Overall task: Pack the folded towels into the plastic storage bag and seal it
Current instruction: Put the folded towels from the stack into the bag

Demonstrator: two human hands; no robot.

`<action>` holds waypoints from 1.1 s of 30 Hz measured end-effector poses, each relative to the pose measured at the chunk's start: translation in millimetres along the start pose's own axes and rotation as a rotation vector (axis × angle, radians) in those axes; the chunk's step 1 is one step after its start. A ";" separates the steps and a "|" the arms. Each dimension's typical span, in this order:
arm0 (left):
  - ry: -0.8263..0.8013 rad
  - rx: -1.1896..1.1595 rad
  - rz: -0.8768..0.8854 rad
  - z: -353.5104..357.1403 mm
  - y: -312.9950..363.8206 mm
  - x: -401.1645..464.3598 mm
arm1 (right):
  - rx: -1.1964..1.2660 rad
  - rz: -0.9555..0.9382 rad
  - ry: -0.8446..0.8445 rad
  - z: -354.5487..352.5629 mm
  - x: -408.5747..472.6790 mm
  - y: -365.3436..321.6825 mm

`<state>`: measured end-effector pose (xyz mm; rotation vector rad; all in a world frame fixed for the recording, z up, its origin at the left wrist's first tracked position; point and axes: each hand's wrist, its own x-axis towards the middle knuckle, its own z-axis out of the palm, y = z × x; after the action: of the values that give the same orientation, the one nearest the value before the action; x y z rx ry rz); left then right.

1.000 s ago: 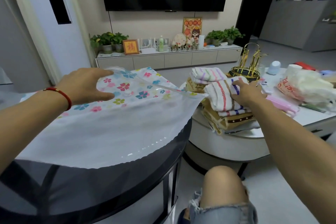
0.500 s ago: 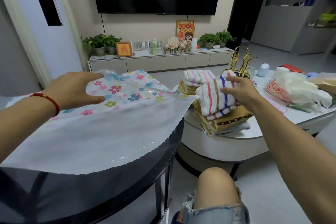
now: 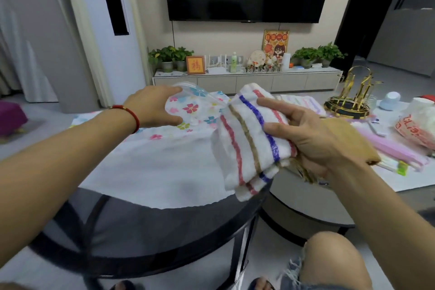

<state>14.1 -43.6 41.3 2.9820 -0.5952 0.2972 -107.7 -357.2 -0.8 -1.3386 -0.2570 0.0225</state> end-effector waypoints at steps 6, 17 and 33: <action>0.009 -0.015 0.013 -7.8 -2.4 2.3 | -0.078 0.106 0.205 64.4 77.0 109.1; 0.025 -0.037 0.069 -3.3 -3.1 2.7 | -1.422 0.183 0.192 61.8 86.1 176.8; 0.106 -0.099 0.148 -9.3 -11.0 -6.6 | -1.577 0.362 0.071 59.4 192.7 202.4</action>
<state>10.8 -29.8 48.5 2.8117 -0.7959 0.4211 94.3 -221.4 -150.4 -2.9353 0.1049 0.0874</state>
